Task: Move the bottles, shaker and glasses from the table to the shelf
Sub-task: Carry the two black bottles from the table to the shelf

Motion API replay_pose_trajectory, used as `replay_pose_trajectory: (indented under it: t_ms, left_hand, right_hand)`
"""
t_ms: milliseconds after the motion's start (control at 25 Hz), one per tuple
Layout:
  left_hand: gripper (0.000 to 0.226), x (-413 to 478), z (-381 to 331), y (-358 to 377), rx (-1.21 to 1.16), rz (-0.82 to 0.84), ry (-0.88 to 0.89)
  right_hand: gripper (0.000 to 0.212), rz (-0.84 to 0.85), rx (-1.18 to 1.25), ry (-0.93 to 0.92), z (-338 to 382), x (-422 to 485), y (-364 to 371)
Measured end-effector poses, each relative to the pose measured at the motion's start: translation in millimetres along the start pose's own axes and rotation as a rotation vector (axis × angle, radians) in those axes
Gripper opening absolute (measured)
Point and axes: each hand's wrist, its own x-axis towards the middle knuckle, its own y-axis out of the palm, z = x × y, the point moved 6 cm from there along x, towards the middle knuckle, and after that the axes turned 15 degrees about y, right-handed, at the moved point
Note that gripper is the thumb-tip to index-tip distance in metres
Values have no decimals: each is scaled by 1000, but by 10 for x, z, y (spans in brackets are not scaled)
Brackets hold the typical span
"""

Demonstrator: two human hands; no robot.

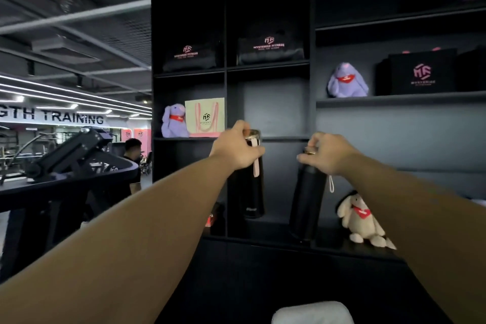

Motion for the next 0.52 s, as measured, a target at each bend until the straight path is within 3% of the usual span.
replay_pose_trajectory:
  t_ms: [200,520]
  left_hand:
    - [78,797,950,312,0,-70,-3]
    - [77,2418,2203,1479,-28,-89,73]
  right_hand:
    - [38,-88,-64,-24,271,1081,309]
    - [36,-225,-67,-34,260,3310,1083]
